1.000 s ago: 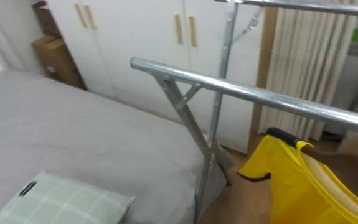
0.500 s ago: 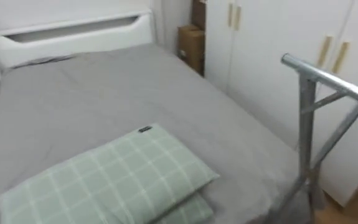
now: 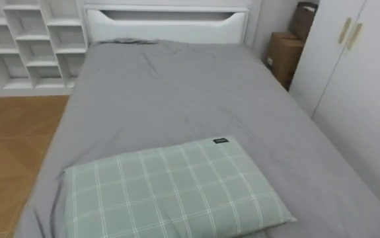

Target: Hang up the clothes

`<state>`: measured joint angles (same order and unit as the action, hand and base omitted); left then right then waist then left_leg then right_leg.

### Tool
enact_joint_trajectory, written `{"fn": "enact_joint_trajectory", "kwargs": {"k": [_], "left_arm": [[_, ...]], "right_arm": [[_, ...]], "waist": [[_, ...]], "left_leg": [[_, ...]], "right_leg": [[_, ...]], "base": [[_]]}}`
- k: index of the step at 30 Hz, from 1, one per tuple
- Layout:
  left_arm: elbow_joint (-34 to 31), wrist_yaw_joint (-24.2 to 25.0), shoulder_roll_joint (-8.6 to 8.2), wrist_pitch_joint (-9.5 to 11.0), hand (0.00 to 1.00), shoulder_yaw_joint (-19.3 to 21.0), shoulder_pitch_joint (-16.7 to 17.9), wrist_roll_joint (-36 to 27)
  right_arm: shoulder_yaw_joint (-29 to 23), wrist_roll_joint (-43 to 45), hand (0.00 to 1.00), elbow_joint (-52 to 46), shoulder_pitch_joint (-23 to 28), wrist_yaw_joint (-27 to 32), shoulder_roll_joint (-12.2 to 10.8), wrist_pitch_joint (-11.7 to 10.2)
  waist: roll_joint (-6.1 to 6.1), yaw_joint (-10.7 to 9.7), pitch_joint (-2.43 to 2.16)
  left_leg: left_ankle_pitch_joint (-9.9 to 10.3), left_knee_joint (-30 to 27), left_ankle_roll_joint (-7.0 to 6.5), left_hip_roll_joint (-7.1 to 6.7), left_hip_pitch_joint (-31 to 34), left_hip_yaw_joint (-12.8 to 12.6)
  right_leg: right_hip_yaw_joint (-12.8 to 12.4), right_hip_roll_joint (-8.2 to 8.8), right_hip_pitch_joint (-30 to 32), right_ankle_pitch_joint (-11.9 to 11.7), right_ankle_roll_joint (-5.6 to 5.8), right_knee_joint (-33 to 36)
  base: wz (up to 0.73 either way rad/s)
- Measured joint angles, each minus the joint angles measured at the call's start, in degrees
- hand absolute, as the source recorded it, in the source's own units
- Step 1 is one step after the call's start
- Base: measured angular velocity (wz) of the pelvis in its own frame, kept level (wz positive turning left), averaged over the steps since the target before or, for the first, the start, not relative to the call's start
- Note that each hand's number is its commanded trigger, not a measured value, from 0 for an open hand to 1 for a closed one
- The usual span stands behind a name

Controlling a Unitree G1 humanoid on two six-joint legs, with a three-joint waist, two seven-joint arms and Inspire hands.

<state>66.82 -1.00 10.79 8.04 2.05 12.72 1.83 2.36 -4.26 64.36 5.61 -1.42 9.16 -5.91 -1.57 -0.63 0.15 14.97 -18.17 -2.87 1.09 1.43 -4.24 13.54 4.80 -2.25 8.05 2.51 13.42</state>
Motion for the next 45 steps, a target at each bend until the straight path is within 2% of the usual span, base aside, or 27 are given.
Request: {"fn": "enact_joint_trajectory", "kwargs": {"k": [4,5,9,13,19,23,26,29,30,31,36,42,45], "left_arm": [[-0.2,-0.1,-0.13,-0.4,0.0,0.1,-0.7,0.0],[-0.4,-0.3,-0.27,-0.5,0.0,0.0,-0.8,-0.1],[-0.4,-1.0,-0.5,-0.5,0.0,0.0,-0.9,-0.1],[-0.3,-1.2,-0.67,-0.7,0.0,0.1,-0.8,0.0],[-0.3,-1.1,-0.49,-1.4,0.0,0.2,-1.7,0.2],[-0.2,-0.4,-0.72,-1.6,0.0,0.1,-1.7,-0.7],[0.1,0.5,-1.02,-2.0,0.0,0.2,-1.0,-3.0],[0.1,1.3,-1.4,-2.0,0.0,0.1,-0.2,-4.0],[0.1,1.5,-1.4,-2.2,0.0,0.1,-0.2,-4.1],[0.1,1.7,-1.39,-2.7,0.0,0.0,-0.2,-4.2],[0.1,1.8,-1.43,-3.9,0.0,-0.1,-0.3,-5.3],[0.1,1.8,-1.55,-5.3,0.0,0.0,-0.4,-6.3],[0.1,2.4,-1.31,-5.9,0.0,-0.1,-0.5,-6.9]], "right_arm": [[0.3,0.3,0.0,0.7,0.7,0.2,-0.7,-0.6],[0.3,0.1,0.0,0.7,0.8,0.1,-0.8,-0.6],[0.3,0.1,0.0,1.0,1.4,0.0,-0.7,-0.5],[0.2,0.1,0.0,2.2,1.1,0.0,-0.7,-0.5],[-0.4,-0.6,0.0,3.0,1.0,-0.2,-0.8,-0.4],[-1.5,-3.6,0.0,4.5,0.9,-3.0,-0.6,-0.2],[-2.9,-7.3,0.0,5.3,1.4,-6.2,-0.3,0.5],[-3.8,-9.7,0.0,5.4,2.4,-8.6,0.1,1.0],[-3.8,-9.9,0.0,5.4,2.5,-8.9,0.1,1.1],[-3.7,-10.0,0.0,5.4,2.5,-9.4,0.1,1.4],[-3.6,-11.3,0.0,5.6,2.3,-11.3,0.0,2.2],[-3.6,-11.2,0.0,5.8,2.1,-13.2,0.0,2.4],[-3.5,-11.5,0.0,6.1,1.7,-13.8,0.0,3.5]], "waist": [[-0.16,0.5,0.2],[-0.06,0.4,0.45],[-0.06,0.1,0.66],[-0.12,-0.7,0.61],[0.05,-1.0,0.66],[0.42,-0.9,0.41],[0.65,-1.2,-0.06],[1.42,-1.2,0.0],[1.15,-1.2,0.05],[1.26,-1.4,-0.1],[1.35,-1.8,-0.04],[1.36,-1.9,-0.02],[1.2,-2.0,0.08]], "left_leg": [[0.0,0.7,0.09,-0.64,-0.2,1.9],[0.0,0.8,0.11,-0.77,-0.4,2.3],[-0.2,1.6,0.57,-0.86,-0.8,3.2],[-0.1,1.1,1.02,-0.59,-0.8,4.0],[0.3,-1.2,1.71,-0.62,1.2,6.5],[0.0,-1.5,2.29,-0.76,1.2,6.7],[-0.4,-1.1,2.67,-0.76,0.8,6.8],[-0.6,-0.8,2.75,-0.75,0.1,6.7],[-0.6,-0.7,2.77,-0.75,0.0,6.7],[-0.7,-0.5,2.81,-0.74,-0.1,6.6],[-0.9,0.2,2.85,-0.75,-1.1,6.5],[-1.0,1.5,2.95,-0.72,-2.1,6.0],[-1.0,1.7,2.97,-0.73,-2.3,5.9]], "right_leg": [[-2.6,-0.64,-2.3,-0.3,0.52,-3.6],[-2.7,-0.65,-2.9,-0.1,0.81,-4.1],[-2.6,-0.77,-3.5,0.2,1.21,-4.9],[-2.5,-1.19,-4.3,0.4,0.87,-4.8],[-0.8,-1.64,-4.5,1.4,0.56,-4.8],[-0.8,-1.63,-4.7,2.4,0.56,-4.9],[-0.8,-1.62,-4.9,2.8,0.22,-4.9],[-0.8,-1.59,-5.1,2.9,0.12,-4.8],[-0.9,-1.57,-5.1,3.0,0.1,-4.8],[-0.9,-1.57,-5.1,3.0,0.05,-4.7],[-1.1,-1.54,-5.9,3.0,0.02,-4.8],[-2.0,-1.54,-6.1,3.5,-0.07,-4.9],[-2.0,-1.53,-6.4,3.6,-0.05,-4.9]], "base": [[0.25],[0.19],[0.09],[0.13],[0.2],[0.02],[0.0],[0.0],[0.0],[0.0],[-0.01],[-0.04],[0.0]]}}
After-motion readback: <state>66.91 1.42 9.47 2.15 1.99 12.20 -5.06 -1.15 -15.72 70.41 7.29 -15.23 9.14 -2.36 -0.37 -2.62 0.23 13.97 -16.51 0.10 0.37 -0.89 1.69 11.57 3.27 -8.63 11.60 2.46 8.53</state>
